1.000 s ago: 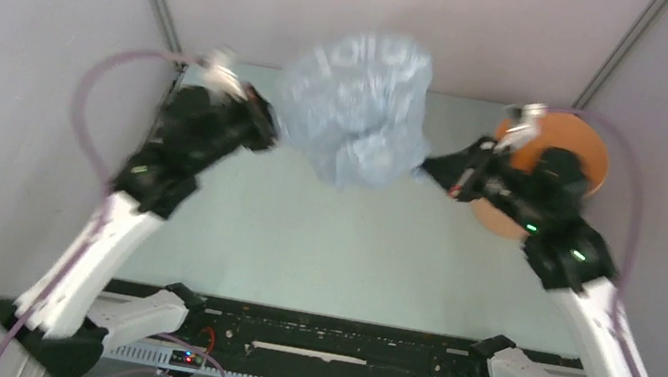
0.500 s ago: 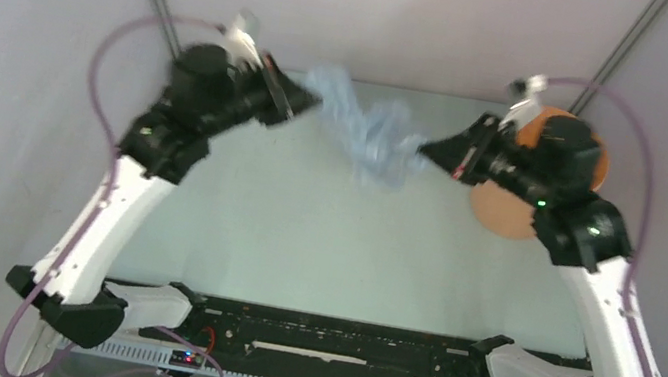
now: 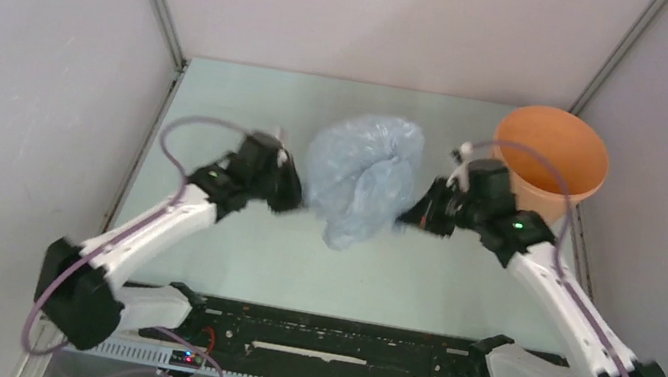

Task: Put the trash bags into the trash bin

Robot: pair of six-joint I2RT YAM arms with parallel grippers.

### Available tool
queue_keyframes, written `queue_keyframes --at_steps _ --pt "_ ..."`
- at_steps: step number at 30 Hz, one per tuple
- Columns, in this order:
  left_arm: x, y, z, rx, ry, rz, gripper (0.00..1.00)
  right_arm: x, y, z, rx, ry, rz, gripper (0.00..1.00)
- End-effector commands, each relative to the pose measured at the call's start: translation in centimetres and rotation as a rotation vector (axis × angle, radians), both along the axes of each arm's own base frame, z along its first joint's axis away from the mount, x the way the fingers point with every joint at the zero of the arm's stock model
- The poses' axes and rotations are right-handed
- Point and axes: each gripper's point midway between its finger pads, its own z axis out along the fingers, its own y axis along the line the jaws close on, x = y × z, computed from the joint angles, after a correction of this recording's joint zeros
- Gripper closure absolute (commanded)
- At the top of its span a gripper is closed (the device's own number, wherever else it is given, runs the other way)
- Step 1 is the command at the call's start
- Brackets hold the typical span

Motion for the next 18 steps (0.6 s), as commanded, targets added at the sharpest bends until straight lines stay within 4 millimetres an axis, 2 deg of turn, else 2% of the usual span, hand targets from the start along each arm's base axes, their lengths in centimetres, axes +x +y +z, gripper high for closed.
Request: queue_keyframes --at_steps 1,6,8,11,13,15,16,18 --pt "-5.5 -0.3 -7.2 0.029 0.237 -0.045 0.99 -4.3 -0.5 -4.9 -0.023 0.206 0.036 1.0" --pt "-3.9 -0.4 -2.9 0.049 0.038 -0.095 0.85 -2.6 -0.3 3.2 0.197 0.096 0.024 1.0" --pt "-3.3 -0.3 -1.3 0.09 -0.016 -0.113 0.76 -2.0 -0.2 4.9 0.281 0.128 0.02 1.0" --pt "-3.1 1.2 -0.1 0.182 -0.081 -0.088 0.57 -1.1 -0.5 6.3 0.375 0.192 -0.041 1.0" --pt "-3.4 2.3 -0.2 0.214 -0.099 -0.053 0.33 -0.6 -0.6 7.1 0.422 0.213 -0.07 1.0" --pt "-3.8 3.1 -0.4 0.237 -0.104 -0.029 0.17 -0.3 -0.6 7.6 0.445 0.214 -0.083 1.0" --pt "-4.1 3.1 -0.3 0.235 -0.111 -0.031 0.12 -0.3 -0.6 7.5 0.449 0.225 -0.091 1.0" --pt "-4.7 2.4 0.0 0.22 -0.122 -0.058 0.09 -0.3 -0.6 7.2 0.448 0.251 -0.104 1.0"
